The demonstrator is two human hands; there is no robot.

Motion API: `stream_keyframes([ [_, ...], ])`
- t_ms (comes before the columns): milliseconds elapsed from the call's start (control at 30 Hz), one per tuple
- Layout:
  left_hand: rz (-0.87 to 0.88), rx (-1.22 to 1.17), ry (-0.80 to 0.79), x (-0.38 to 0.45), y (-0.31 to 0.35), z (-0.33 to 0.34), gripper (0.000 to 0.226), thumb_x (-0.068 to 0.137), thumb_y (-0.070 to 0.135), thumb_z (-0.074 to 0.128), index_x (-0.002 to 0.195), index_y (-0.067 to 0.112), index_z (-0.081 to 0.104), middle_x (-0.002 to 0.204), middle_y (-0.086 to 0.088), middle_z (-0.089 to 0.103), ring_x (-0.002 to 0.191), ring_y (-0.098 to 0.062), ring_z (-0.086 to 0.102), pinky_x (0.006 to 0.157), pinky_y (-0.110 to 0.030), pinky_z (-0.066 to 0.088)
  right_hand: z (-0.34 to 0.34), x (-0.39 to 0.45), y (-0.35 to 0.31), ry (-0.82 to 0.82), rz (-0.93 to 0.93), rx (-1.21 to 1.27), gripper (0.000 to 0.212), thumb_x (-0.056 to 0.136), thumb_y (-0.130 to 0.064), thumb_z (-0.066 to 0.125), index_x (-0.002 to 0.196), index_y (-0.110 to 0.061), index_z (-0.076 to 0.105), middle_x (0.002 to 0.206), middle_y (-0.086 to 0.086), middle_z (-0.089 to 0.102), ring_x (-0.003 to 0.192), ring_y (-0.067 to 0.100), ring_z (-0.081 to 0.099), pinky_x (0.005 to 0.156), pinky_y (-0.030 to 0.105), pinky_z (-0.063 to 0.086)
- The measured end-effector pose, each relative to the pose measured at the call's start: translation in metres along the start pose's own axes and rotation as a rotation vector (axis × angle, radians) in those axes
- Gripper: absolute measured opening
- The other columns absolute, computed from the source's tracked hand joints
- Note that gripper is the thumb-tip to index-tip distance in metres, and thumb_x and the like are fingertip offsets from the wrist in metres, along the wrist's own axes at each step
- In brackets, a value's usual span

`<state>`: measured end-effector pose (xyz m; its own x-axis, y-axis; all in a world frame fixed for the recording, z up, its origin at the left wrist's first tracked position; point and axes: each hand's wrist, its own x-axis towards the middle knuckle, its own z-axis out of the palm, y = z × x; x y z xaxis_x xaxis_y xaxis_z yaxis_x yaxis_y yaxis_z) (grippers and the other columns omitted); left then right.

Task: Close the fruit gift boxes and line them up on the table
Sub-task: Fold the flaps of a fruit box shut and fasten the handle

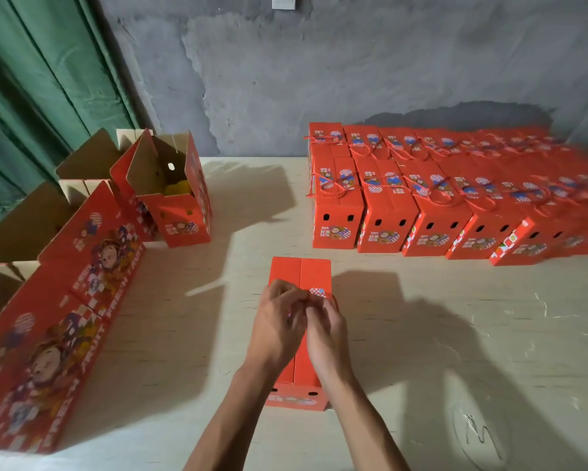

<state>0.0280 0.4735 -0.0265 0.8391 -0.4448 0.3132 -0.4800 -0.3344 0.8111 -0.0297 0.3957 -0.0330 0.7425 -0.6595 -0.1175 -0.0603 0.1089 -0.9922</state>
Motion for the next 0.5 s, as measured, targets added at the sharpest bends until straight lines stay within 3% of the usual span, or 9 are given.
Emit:
stream_keyframes([
  [133, 0.023, 0.086, 0.032, 0.000, -0.005, -0.018, 0.023, 0.088, 0.002, 0.066, 0.100, 0.020, 0.076, 0.098, 0.003, 0.059, 0.090, -0.016, 0.061, 0.076, -0.031, 0.053, 0.006, 0.006, -0.013, -0.037, 0.073, 0.090, 0.029, 0.092, 0.007, 0.050, 0.089, -0.008, 0.074, 0.067, -0.010, 0.069, 0.059, 0.000, 0.059, 0.054, 0.015, 0.045],
  [200, -0.102, 0.018, 0.080, -0.001, -0.004, -0.023, 0.009, 0.093, 0.021, 0.073, 0.097, 0.025, 0.066, 0.093, 0.008, 0.062, 0.079, -0.010, 0.064, 0.069, -0.033, 0.055, 0.008, 0.007, -0.019, -0.063, 0.075, 0.103, 0.024, 0.095, 0.002, 0.053, 0.090, -0.009, 0.074, 0.070, -0.011, 0.070, 0.065, 0.003, 0.063, 0.057, 0.016, 0.048],
  [267, -0.224, -0.049, 0.152, -0.006, -0.005, -0.025, 0.021, 0.096, 0.040, 0.069, 0.085, 0.030, 0.053, 0.079, 0.010, 0.063, 0.067, -0.006, 0.063, 0.060, -0.027, 0.050, 0.011, 0.005, -0.023, -0.080, 0.064, 0.125, 0.017, 0.096, -0.002, 0.061, 0.091, -0.012, 0.074, 0.075, -0.008, 0.074, 0.072, 0.007, 0.067, 0.065, 0.019, 0.054],
  [400, -0.203, -0.075, 0.229, -0.034, -0.009, -0.020, 0.037, 0.105, 0.036, 0.055, 0.070, 0.025, 0.046, 0.063, 0.007, 0.053, 0.056, -0.008, 0.048, 0.052, -0.022, 0.035, 0.014, 0.014, -0.029, -0.055, -0.142, -0.008, 0.013, 0.097, -0.006, 0.066, 0.105, -0.014, 0.071, 0.092, 0.005, 0.075, 0.086, 0.017, 0.071, 0.079, 0.028, 0.057],
  [500, -0.169, -0.039, 0.064, -0.052, -0.016, -0.011, 0.034, 0.102, 0.034, 0.055, 0.071, 0.020, 0.048, 0.065, 0.005, 0.053, 0.059, -0.009, 0.048, 0.054, -0.031, 0.041, 0.018, 0.022, -0.035, -0.116, -0.252, -0.105, 0.012, 0.100, -0.010, 0.062, 0.101, -0.018, 0.072, 0.081, 0.002, 0.074, 0.079, 0.016, 0.073, 0.074, 0.025, 0.056],
])
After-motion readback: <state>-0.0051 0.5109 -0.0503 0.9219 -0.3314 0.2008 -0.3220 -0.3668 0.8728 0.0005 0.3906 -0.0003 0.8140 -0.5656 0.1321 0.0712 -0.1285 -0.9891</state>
